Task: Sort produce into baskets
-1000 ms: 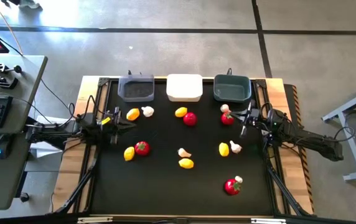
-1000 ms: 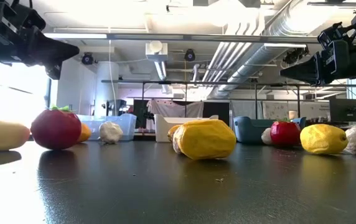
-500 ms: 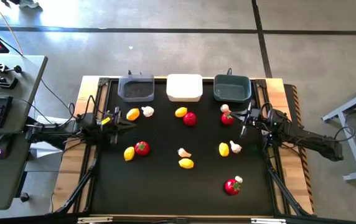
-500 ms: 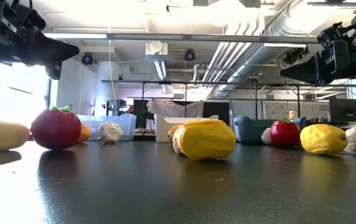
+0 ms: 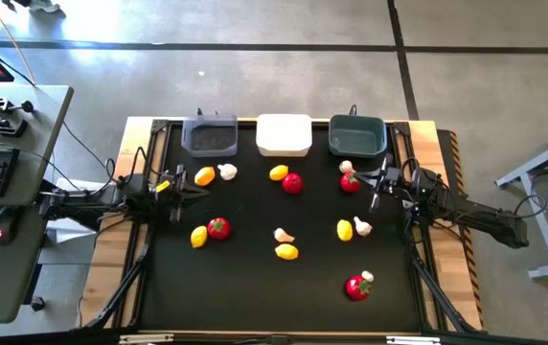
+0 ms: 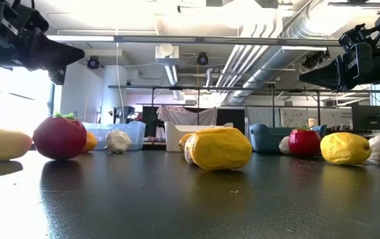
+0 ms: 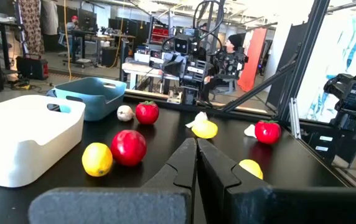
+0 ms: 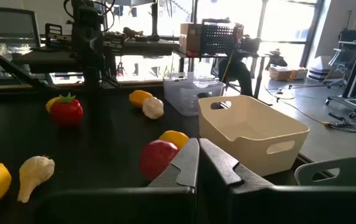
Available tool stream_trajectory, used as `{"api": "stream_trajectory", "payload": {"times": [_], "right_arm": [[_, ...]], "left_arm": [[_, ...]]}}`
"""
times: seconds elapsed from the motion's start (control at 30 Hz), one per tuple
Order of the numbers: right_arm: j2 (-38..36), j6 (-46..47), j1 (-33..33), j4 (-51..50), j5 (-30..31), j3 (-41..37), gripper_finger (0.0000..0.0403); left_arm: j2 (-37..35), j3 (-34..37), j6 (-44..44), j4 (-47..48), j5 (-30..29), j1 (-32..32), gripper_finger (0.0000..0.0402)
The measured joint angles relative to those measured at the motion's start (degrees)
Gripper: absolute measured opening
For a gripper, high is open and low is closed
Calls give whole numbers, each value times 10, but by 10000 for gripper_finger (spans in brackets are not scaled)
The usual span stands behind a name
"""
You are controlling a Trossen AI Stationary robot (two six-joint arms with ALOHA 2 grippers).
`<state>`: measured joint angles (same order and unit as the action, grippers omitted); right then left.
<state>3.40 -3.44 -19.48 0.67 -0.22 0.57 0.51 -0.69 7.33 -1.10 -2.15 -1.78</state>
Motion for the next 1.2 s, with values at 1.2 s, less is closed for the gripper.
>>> {"api": "stream_trajectory", "payload": {"times": [1.2], "right_arm": [[0, -159, 0, 1, 2, 0, 0]], "left_arm": [[0, 0, 0, 0, 0, -1, 0]]}}
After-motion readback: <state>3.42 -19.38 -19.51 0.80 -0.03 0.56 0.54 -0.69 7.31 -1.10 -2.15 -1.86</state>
